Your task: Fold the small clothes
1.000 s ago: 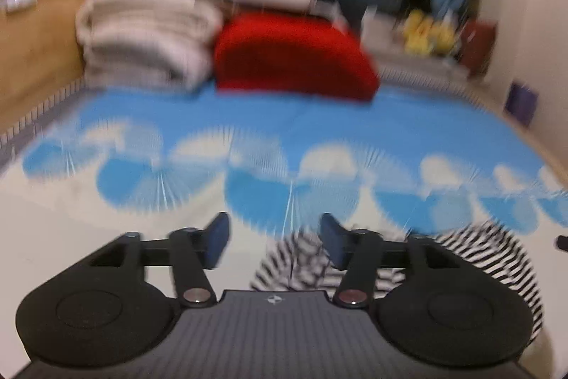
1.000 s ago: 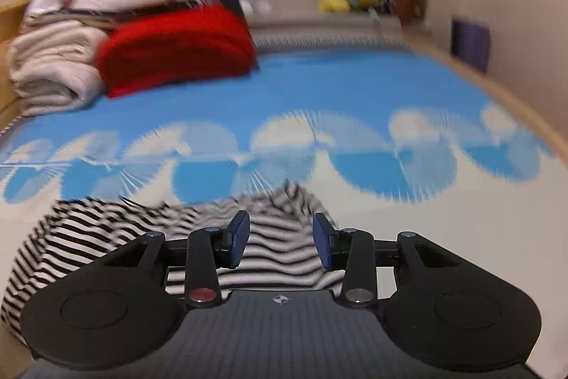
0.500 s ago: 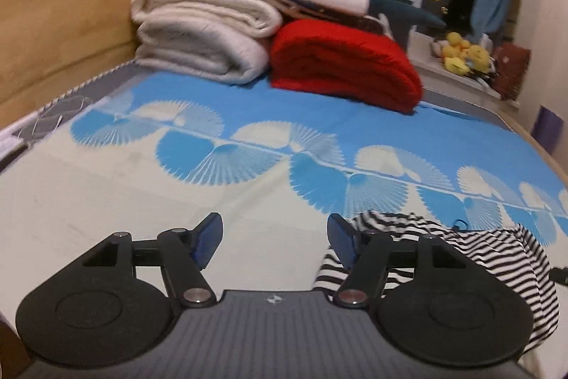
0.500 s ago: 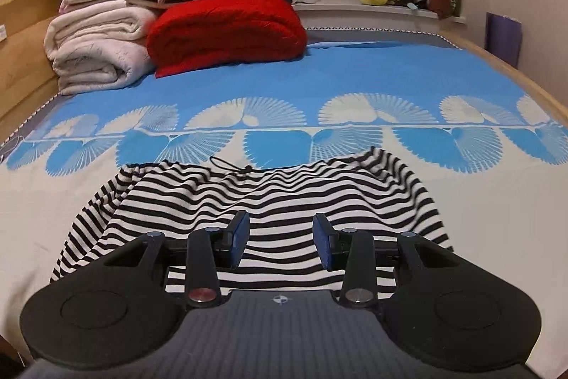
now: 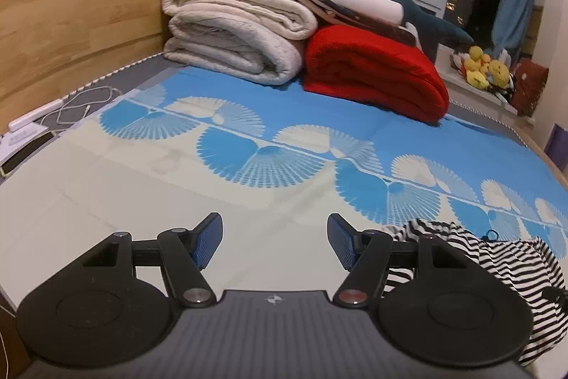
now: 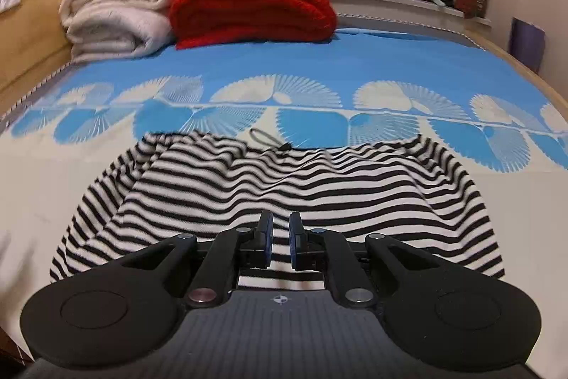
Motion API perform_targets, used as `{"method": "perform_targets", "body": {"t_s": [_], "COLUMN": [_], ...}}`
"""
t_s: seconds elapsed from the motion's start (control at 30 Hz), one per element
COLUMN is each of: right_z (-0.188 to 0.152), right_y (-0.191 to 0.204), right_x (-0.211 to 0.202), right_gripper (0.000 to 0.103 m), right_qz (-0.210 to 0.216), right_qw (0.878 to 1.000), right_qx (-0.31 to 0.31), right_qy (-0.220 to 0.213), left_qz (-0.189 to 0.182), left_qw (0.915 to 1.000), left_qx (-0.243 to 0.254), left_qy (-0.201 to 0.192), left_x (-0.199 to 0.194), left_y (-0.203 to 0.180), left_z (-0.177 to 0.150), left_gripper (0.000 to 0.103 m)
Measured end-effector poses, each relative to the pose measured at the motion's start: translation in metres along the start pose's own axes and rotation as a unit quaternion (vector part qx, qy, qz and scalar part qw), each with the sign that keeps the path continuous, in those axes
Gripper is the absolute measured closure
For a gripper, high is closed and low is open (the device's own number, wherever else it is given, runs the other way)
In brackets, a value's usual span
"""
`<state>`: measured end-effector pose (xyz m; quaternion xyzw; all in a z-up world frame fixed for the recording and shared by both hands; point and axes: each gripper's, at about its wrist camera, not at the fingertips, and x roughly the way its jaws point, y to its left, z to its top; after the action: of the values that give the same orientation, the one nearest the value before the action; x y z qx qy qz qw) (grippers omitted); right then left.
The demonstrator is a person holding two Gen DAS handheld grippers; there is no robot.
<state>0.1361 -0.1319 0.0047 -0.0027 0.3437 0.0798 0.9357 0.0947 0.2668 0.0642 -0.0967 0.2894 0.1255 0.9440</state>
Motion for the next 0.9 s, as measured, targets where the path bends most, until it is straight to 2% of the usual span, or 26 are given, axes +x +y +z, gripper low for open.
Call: {"method": "perform_targets", "body": {"t_s": [0.23,0.47,0.57,0.6,0.63,0.73,0.8,0.9], "right_z": [-0.01,-0.027,-0.037,-0.041,-0.046,-0.058,-0.068,-0.066], "right_y": [0.052,0.138,0.179,0.193,0.206,0.233,0.245,0.249], "right_x": [0.007,0.01,0.016,0.019,0.023,0.04,0.057,0.061], "right_gripper": [0.094,0.094,0.085,0.076,0.07,0.061,0.06,0.061], "right_qz": [0.033,0.128,0.171,0.179,0.182,0.175,0.142,0.133], "right_qw": [0.997,0.986,0.974,0.969,0.963,0.948,0.939,0.941], "right_qx": [-0.064,-0.109,-0.149,-0.17,-0.195,-0.259,-0.298,-0.301], "right_qy": [0.009,0.014,0.028,0.034,0.038,0.066,0.096,0.081], "left_qz": [0.012,0.029,0.033,0.034,0.035,0.036,0.036,0.033], "left_qw": [0.9997,0.9989,0.9986,0.9985,0.9984,0.9981,0.9979,0.998], "left_qx": [-0.022,-0.037,-0.041,-0.042,-0.044,-0.051,-0.054,-0.054], "left_qy": [-0.002,0.0,0.002,0.003,0.003,0.005,0.005,0.005], "left_x": [-0.007,-0.011,-0.01,-0.01,-0.011,-0.01,-0.01,-0.009], "left_y": [0.043,0.078,0.086,0.089,0.092,0.097,0.099,0.099], "left_z": [0.0,-0.001,-0.002,-0.002,-0.002,-0.003,-0.002,-0.002], "left_gripper": [0.032,0.032,0.032,0.032,0.032,0.032,0.032,0.032]}}
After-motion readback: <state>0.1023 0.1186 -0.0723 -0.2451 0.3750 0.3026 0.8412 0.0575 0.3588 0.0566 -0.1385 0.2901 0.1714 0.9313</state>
